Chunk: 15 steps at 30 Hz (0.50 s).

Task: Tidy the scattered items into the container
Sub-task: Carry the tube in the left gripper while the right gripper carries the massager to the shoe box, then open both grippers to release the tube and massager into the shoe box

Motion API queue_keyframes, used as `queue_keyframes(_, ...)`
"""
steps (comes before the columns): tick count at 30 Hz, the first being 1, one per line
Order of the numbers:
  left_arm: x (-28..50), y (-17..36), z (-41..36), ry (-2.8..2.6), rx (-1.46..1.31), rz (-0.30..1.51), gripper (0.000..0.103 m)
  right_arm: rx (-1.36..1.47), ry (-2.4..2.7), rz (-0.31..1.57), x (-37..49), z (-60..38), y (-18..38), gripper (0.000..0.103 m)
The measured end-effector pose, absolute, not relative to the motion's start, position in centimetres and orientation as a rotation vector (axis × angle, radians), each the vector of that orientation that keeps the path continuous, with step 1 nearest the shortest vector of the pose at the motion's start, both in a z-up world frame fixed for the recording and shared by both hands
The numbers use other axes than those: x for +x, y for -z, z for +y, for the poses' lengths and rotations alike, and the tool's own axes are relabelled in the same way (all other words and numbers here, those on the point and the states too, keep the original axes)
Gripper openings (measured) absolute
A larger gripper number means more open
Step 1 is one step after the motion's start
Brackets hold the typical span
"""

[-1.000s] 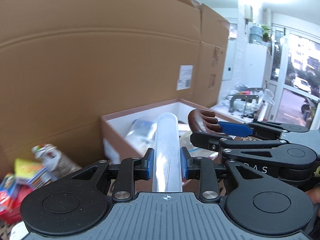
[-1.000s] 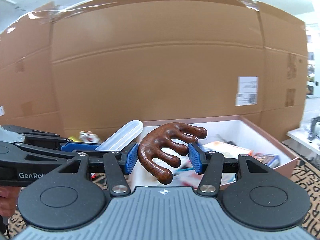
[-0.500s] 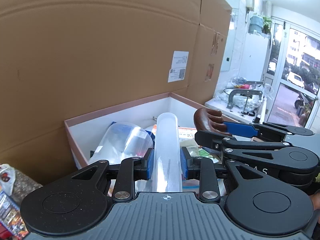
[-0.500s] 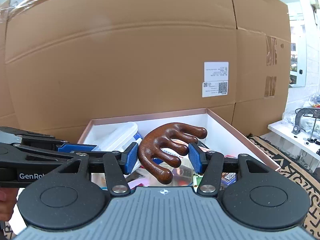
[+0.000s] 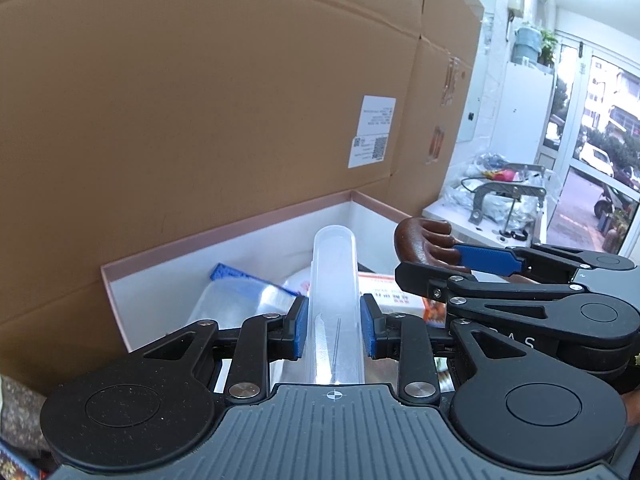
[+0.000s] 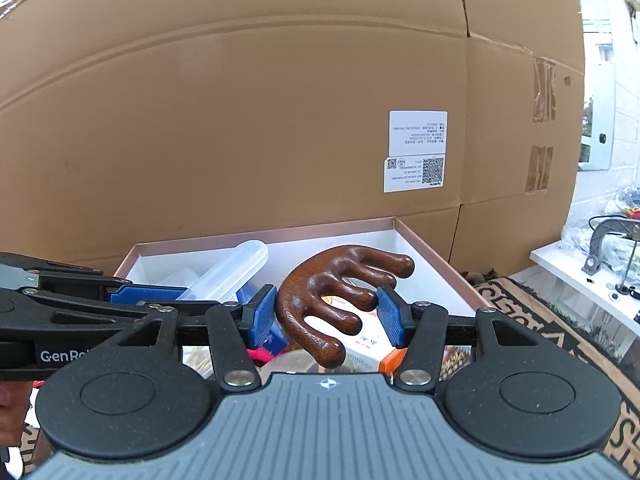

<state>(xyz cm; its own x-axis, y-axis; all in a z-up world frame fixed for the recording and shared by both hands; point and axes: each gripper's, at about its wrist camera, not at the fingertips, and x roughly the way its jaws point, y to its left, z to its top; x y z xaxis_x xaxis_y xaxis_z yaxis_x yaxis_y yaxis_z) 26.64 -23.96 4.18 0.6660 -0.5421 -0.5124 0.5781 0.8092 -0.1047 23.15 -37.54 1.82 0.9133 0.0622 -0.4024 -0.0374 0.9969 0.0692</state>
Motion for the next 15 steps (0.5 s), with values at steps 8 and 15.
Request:
queue_keyframes(8, 28.4, -4.6, -23.4, 0.500, -0.014, 0.475, 0.103, 0.048, 0.023, 0.345, 24.7, -38.8, -2.4, 0.085)
queue_keyframes(15, 27.0, -5.3, -19.5, 0.529, -0.184, 0.474, 0.103, 0.122, 0.014, 0.329, 21.0, -39.4, -2.2, 0.088)
